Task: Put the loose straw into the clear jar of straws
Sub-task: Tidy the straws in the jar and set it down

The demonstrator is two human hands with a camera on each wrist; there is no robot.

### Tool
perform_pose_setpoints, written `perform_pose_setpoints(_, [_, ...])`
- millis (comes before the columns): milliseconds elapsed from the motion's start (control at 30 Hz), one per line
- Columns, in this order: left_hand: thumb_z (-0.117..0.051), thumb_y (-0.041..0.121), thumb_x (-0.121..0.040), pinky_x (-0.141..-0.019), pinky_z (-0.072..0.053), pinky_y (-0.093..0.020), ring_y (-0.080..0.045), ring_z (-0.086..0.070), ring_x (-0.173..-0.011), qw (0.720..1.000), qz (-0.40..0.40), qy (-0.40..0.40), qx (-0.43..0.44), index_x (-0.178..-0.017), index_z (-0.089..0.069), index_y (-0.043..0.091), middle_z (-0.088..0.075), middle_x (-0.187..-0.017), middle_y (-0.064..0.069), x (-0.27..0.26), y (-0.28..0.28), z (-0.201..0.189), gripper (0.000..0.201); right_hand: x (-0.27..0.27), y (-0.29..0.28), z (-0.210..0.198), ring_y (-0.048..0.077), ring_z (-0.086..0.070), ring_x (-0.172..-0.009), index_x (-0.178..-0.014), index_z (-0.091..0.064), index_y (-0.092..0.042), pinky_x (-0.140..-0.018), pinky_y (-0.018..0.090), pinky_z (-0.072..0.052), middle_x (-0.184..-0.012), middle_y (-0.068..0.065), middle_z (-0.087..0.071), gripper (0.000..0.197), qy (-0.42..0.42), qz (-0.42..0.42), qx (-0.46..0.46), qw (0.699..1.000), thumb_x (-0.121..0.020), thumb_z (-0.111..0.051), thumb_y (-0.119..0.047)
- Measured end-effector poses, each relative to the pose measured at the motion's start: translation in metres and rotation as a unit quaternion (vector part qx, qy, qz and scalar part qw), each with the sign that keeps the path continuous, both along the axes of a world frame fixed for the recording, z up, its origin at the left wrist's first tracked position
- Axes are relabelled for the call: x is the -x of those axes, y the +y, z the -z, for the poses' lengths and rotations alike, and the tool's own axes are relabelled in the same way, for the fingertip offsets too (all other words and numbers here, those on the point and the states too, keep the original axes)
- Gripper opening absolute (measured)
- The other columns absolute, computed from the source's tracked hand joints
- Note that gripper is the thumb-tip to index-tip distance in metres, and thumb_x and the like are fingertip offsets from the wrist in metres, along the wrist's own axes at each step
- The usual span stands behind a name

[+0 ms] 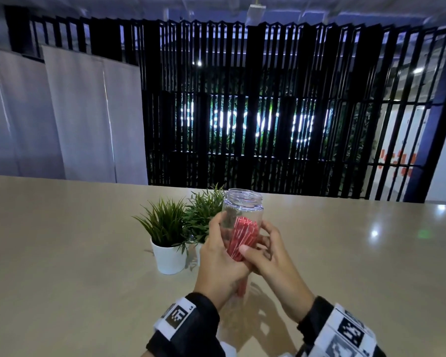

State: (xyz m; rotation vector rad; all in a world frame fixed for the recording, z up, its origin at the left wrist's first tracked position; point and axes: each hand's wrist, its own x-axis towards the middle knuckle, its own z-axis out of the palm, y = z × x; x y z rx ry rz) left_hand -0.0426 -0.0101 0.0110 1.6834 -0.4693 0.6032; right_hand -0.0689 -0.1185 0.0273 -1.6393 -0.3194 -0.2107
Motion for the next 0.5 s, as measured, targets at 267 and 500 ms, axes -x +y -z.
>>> perform_pose_setpoints(267, [-0.072, 0.044, -0.051, -0.093, -0.042, -0.015, 0.004, -0.051, -0.109, 0.996, 0.035, 0.037, -0.073, -0.14, -0.019, 0.03, -0.052, -0.12, 0.011, 0.0, -0.01, 0.002, 0.104, -0.004, -0.019, 0.007, 0.019, -0.063, -0.099, -0.106, -0.054, -0.03, -0.091, 0.038, -0.052, -0.101, 0.0, -0.068, 0.039, -0.026, 0.066, 0.001, 0.997, -0.07, -0.067, -0.024])
perform_pose_setpoints(500, [-0.069, 0.039, -0.053, -0.085, -0.036, -0.013, 0.011, -0.043, -0.109, 0.987, 0.093, 0.069, -0.111, -0.127, -0.028, 0.043, -0.045, -0.119, 0.022, -0.003, -0.006, 0.021, 0.084, -0.018, -0.04, 0.016, 0.015, -0.06, -0.103, -0.114, -0.048, -0.024, -0.097, 0.042, -0.048, -0.111, -0.002, -0.063, 0.052, -0.017, 0.098, 0.024, 0.995, -0.068, -0.074, -0.026])
